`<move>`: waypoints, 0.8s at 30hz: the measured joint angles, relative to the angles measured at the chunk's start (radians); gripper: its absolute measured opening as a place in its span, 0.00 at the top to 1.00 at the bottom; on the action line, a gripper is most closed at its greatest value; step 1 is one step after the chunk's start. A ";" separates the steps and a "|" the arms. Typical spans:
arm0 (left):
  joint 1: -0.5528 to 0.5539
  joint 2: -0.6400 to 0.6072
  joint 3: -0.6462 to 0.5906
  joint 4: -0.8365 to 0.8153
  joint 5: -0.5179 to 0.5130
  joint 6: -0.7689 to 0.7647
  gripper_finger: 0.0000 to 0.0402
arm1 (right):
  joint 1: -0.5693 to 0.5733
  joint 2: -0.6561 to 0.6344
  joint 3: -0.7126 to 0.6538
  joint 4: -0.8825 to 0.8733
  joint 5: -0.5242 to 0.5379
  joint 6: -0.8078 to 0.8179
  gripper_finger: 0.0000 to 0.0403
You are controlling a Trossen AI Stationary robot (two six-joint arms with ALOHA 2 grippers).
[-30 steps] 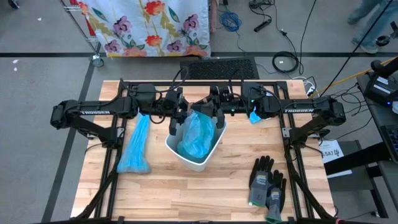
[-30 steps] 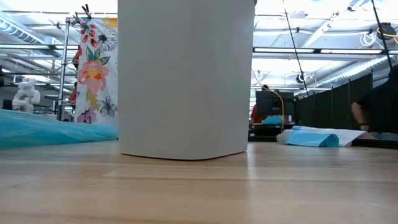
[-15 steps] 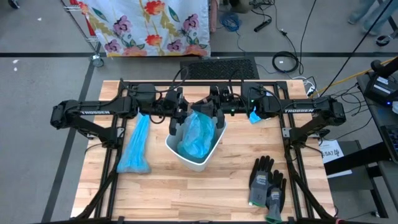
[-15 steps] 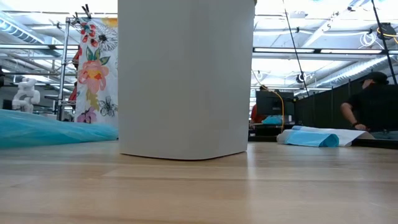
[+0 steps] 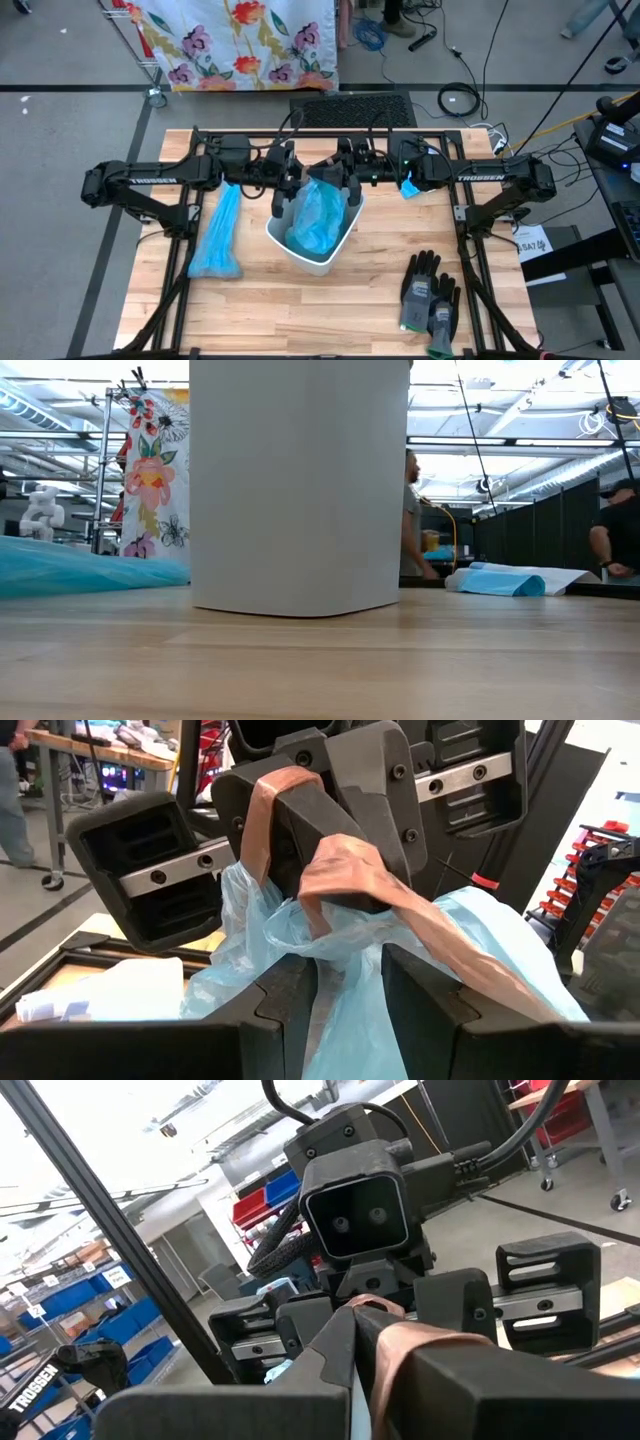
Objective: Place trash/remove bag and relplace
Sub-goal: Remove the blue trash bag from the white trash bin
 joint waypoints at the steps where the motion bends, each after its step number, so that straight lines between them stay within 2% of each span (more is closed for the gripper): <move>1: 0.000 0.000 0.000 0.002 0.002 0.000 0.70 | 0.000 0.000 0.000 0.001 0.000 0.000 1.00; 5: 0.008 -0.003 0.000 0.011 0.015 0.000 0.70 | 0.000 0.000 0.000 0.006 0.002 0.000 1.00; 13: 0.062 -0.088 0.000 0.065 0.033 0.019 0.70 | 0.000 0.000 0.000 0.082 0.009 -0.017 1.00; 24: 0.100 -0.110 0.000 0.066 0.104 0.079 0.70 | 0.001 0.000 0.000 0.204 0.003 -0.036 1.00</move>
